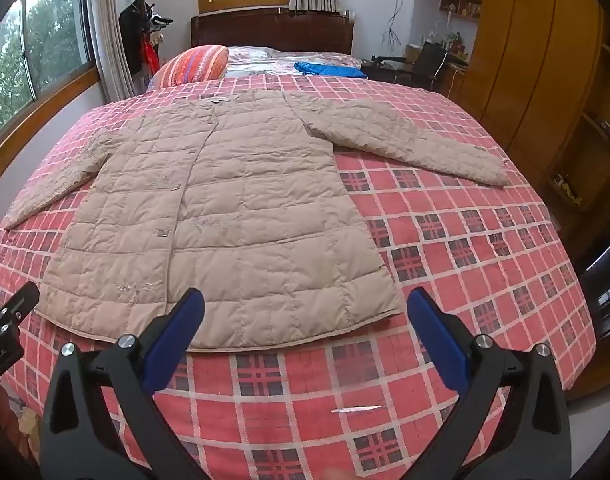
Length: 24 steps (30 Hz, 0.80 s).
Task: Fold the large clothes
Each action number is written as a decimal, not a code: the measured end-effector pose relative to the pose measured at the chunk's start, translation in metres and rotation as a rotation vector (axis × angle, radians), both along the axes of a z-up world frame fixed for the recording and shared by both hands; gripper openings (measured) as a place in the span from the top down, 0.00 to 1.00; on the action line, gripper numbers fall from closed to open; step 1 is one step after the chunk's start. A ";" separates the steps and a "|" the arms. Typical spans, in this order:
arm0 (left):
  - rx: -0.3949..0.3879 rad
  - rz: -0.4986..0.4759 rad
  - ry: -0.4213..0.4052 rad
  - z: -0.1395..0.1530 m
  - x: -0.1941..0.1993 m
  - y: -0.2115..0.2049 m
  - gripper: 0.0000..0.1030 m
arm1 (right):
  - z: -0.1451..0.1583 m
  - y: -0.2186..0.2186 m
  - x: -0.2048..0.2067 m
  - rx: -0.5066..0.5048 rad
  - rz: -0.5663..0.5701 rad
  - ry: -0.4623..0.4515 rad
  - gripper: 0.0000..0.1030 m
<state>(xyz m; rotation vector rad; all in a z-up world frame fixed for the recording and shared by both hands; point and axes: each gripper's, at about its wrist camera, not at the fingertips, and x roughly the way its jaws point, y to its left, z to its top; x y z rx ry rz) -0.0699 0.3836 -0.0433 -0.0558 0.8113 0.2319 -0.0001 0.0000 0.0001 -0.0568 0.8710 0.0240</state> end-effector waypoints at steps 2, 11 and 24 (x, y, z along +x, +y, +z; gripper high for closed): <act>0.009 0.001 -0.005 0.000 0.000 0.000 0.04 | 0.000 0.000 0.000 -0.001 0.001 0.004 0.02; 0.007 0.001 -0.004 0.001 -0.001 -0.001 0.04 | 0.000 0.000 0.000 0.011 0.001 0.001 0.02; 0.005 0.000 -0.002 0.002 0.000 0.000 0.04 | -0.005 0.007 0.001 0.016 0.000 0.000 0.02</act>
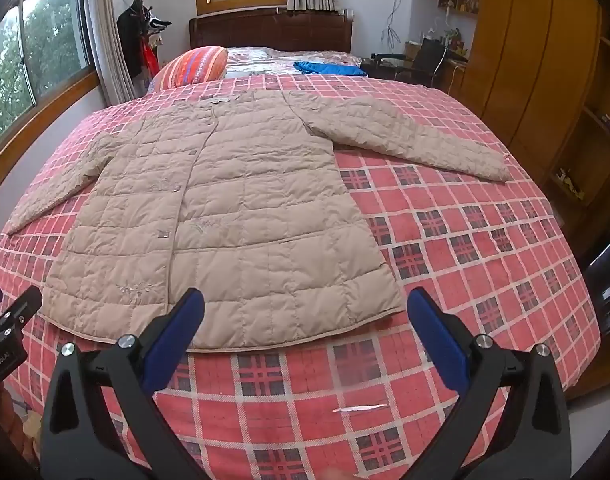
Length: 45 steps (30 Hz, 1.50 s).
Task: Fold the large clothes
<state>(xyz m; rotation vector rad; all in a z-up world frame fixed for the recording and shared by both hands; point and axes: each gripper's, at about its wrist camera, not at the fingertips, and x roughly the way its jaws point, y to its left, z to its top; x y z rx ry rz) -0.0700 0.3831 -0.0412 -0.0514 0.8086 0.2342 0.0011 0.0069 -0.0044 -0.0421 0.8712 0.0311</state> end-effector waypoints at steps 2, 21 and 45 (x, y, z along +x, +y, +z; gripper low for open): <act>-0.002 -0.001 0.003 0.001 0.000 0.000 0.04 | 0.000 0.000 0.000 0.000 0.000 0.000 0.02; -0.001 -0.001 0.006 -0.004 0.000 -0.001 0.04 | -0.001 -0.004 -0.003 0.009 -0.004 0.001 0.02; 0.000 0.003 0.007 -0.004 0.000 0.001 0.04 | 0.000 -0.005 -0.003 0.013 -0.003 0.003 0.02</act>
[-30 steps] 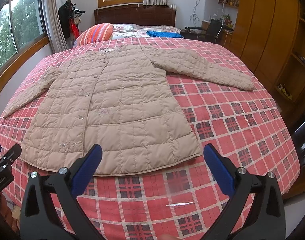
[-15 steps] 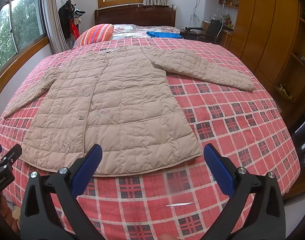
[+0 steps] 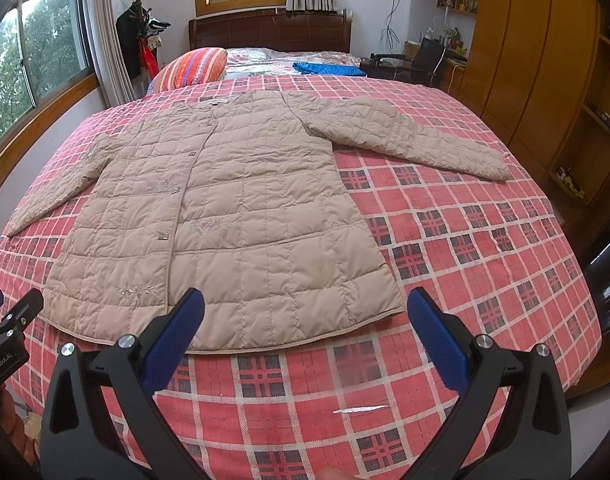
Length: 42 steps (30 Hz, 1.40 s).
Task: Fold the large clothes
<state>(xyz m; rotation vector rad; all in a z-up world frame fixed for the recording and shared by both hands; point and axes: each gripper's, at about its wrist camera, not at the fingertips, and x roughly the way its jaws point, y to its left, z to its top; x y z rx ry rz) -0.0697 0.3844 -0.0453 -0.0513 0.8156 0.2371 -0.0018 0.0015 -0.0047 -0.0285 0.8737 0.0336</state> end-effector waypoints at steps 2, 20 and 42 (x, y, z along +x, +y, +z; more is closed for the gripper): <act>0.000 0.000 -0.001 0.000 0.000 0.000 0.04 | 0.000 0.000 0.000 0.000 0.000 -0.001 0.02; -0.003 -0.002 0.008 0.000 0.004 0.001 0.04 | 0.003 0.001 0.004 0.009 0.010 -0.013 0.02; 0.009 -0.255 0.065 0.011 0.159 -0.063 0.04 | 0.003 -0.093 0.094 0.020 -0.144 -0.031 0.03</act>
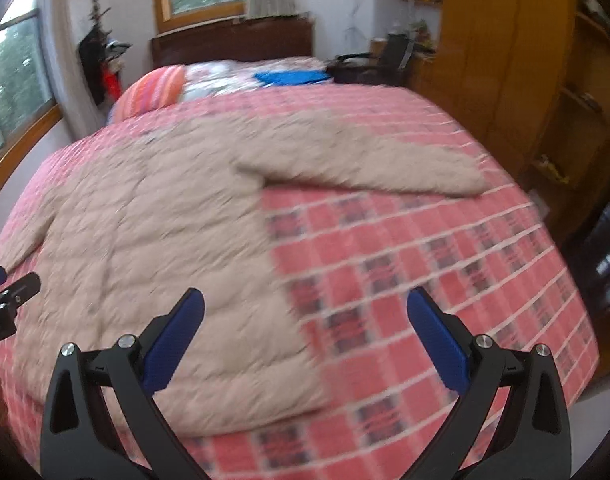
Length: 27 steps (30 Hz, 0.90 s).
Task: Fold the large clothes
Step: 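Grasp the beige coat's sleeve cuff with the right tool and lift it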
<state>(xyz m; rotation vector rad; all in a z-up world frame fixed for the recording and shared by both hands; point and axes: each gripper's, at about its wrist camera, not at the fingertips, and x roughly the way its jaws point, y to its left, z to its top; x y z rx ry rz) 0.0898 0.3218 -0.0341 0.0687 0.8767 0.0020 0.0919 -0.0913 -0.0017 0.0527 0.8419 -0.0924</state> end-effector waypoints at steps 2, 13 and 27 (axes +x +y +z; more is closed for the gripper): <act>-0.014 -0.025 0.003 0.003 0.025 -0.011 0.04 | 0.007 -0.025 0.018 0.010 -0.047 -0.014 0.02; -0.179 -0.098 0.188 -0.026 0.172 -0.084 0.44 | -0.027 -0.201 0.138 0.146 -0.347 0.152 0.03; -0.340 -0.096 0.344 -0.092 0.273 -0.114 0.73 | -0.110 -0.327 0.226 0.357 -0.444 0.323 0.28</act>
